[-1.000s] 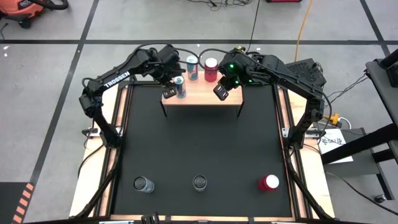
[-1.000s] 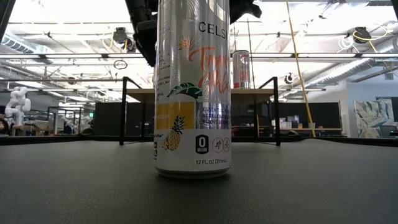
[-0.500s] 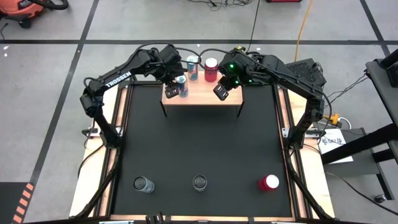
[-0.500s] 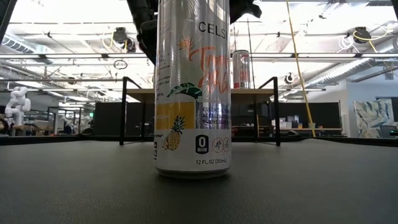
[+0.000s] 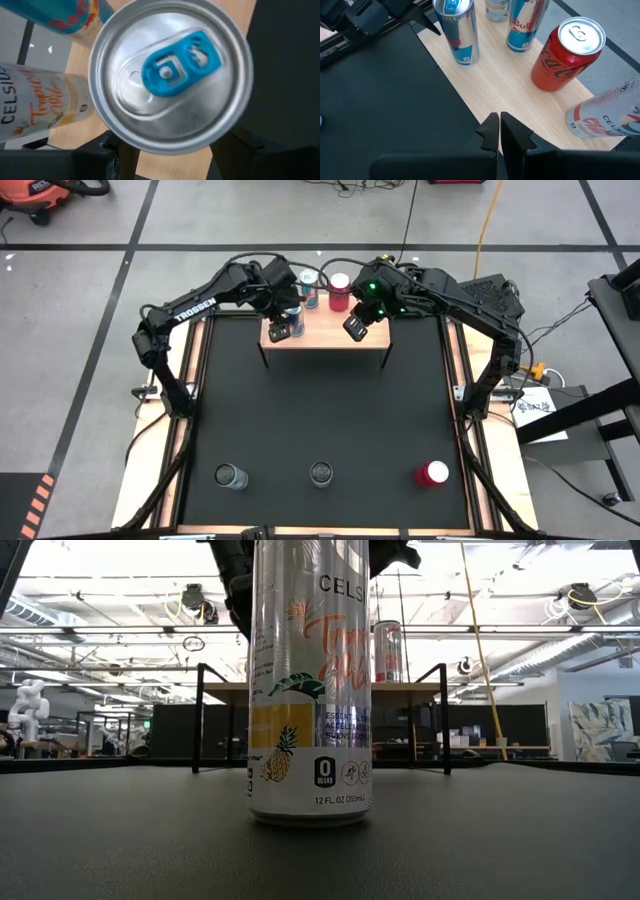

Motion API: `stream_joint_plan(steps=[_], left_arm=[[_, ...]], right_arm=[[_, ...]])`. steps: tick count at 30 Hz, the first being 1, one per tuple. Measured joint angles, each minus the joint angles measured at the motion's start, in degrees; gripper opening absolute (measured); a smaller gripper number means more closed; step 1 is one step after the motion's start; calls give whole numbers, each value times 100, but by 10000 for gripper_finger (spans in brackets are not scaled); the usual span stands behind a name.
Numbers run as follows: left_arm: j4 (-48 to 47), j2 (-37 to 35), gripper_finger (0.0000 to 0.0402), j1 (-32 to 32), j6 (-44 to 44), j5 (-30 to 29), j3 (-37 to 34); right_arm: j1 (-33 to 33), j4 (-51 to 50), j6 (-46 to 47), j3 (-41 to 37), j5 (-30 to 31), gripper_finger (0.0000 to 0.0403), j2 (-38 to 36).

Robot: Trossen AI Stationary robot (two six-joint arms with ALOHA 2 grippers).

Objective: Place canned beverage on shelf
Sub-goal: Put the blue soda can on the shelf

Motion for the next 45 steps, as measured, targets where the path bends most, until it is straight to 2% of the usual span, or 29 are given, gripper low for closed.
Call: stream_joint_plan(steps=[6,9,17,22,36,45], left_arm=[[-653,-41,216,-96,-6,-473,0],[-834,-57,216,-38,-138,-531,4],[-255,-55,216,10,-138,-931,4],[-230,-55,216,7,-124,-1184,4],[174,-44,216,4,-118,-1035,4],[313,-44,216,-23,-146,-740,4]], right_arm=[[0,0,-11,0,1,0,0],[0,0,-12,0,2,0,0],[0,0,-12,0,0,0,0],[0,1,-14,-1,0,0,0],[0,0,-12,-2,0,0,0],[0,0,-14,-2,0,0,0]])
